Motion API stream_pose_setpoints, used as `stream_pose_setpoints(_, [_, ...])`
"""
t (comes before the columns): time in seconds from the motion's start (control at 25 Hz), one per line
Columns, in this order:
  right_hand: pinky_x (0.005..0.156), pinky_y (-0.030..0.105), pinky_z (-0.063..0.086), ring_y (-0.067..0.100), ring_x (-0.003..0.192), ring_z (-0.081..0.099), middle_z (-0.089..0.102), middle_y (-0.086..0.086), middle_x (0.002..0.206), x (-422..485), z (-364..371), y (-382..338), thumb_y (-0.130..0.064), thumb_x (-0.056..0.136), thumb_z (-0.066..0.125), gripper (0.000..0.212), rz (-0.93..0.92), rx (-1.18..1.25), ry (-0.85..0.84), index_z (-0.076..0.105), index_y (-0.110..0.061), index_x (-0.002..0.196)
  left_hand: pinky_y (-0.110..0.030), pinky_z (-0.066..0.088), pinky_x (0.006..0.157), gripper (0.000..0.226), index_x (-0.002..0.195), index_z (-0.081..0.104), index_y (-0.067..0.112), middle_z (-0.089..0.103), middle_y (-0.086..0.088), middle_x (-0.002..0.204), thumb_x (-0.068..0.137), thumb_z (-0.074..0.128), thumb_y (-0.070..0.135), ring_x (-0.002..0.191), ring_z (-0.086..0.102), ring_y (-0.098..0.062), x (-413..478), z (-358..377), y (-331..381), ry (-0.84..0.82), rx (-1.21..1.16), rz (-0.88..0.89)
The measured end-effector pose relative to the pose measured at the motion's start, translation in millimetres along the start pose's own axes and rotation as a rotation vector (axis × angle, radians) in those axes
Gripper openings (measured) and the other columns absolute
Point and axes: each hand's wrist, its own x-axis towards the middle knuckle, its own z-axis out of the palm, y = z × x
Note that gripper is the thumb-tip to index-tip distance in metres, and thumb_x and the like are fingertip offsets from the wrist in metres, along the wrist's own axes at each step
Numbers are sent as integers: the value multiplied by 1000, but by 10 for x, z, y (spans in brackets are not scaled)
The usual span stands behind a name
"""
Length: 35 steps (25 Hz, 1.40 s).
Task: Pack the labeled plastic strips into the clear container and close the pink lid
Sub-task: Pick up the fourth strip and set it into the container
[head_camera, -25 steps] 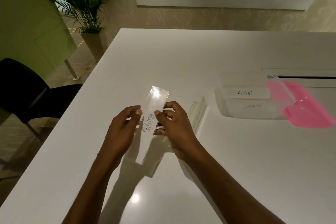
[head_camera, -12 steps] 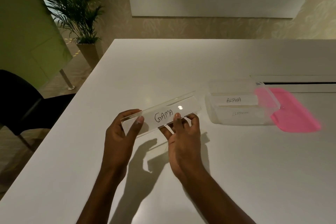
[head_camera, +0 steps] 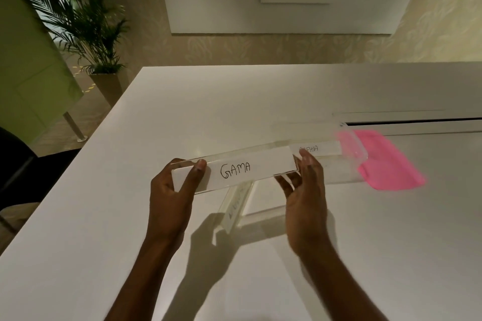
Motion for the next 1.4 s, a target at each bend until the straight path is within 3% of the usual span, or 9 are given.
stream_pose_setpoints(0.08, [107,45,46,31,134,59,67,5,137,230,-246,-167,-49,98,59,52,-15,-35,-163,52,-22,142,-11,51,62,32,89,73,22,74,7,85,85,71,54,76,70,-2,-2,172,-2,-68,-9,-13])
stream_pose_setpoints(0.2, [99,40,53,26,128,64,69,1,134,470,-583,-357,-63,89,69,70,-59,-169,-322,54,-17,140,-12,51,63,39,91,73,16,74,3,86,87,70,55,77,70,-4,-13,477,-48,-159,15,-10])
stream_pose_setpoints(0.32, [111,59,46,27,126,64,70,2,128,665,-917,-389,-56,89,73,50,-150,-403,-326,66,-19,123,-13,52,63,43,92,73,18,75,3,88,84,69,59,77,70,-5,-4,783,-63,-221,65,-13])
stream_pose_setpoints(0.44, [97,54,53,16,110,70,73,5,121,884,-1166,-476,-55,87,76,45,-203,-475,-315,70,-20,114,-15,54,66,41,97,72,23,76,7,95,81,73,61,84,74,-8,66,1014,-27,-347,128,-13])
stream_pose_setpoints(0.56, [109,67,44,35,119,66,72,10,119,1218,-1355,-601,-52,86,78,43,-211,-450,-326,72,-18,110,-19,56,67,47,105,69,26,74,9,104,73,84,57,90,73,-8,188,1238,37,-508,282,51])
stream_pose_setpoints(0.72, [103,54,54,26,109,70,75,4,111,1717,-1517,-800,-44,83,79,27,-215,-635,-402,76,-30,107,-18,56,66,46,102,68,31,75,16,102,70,86,58,91,72,-3,497,1535,176,-500,439,170])
stream_pose_setpoints(0.92, [93,34,55,7,99,72,78,-12,103,2302,-1514,-956,-35,80,87,27,-265,-977,-583,77,-24,103,-8,48,64,47,97,70,33,73,18,93,64,88,61,86,67,0,951,1859,257,-543,671,263])
stream_pose_setpoints(1.16, [89,43,57,21,93,72,78,5,96,2705,-1479,-926,-32,77,91,32,-239,-1324,-782,76,-11,95,-18,48,64,43,94,73,28,71,12,91,62,94,48,85,65,-7,1175,2191,76,-634,837,205])
stream_pose_setpoints(1.4, [62,26,41,24,82,66,71,4,96,2764,-1443,-646,-33,77,89,33,-281,-1689,-803,71,-12,95,-22,42,60,38,89,73,24,66,12,79,63,94,44,71,58,-4,1202,2365,-181,-726,988,162])
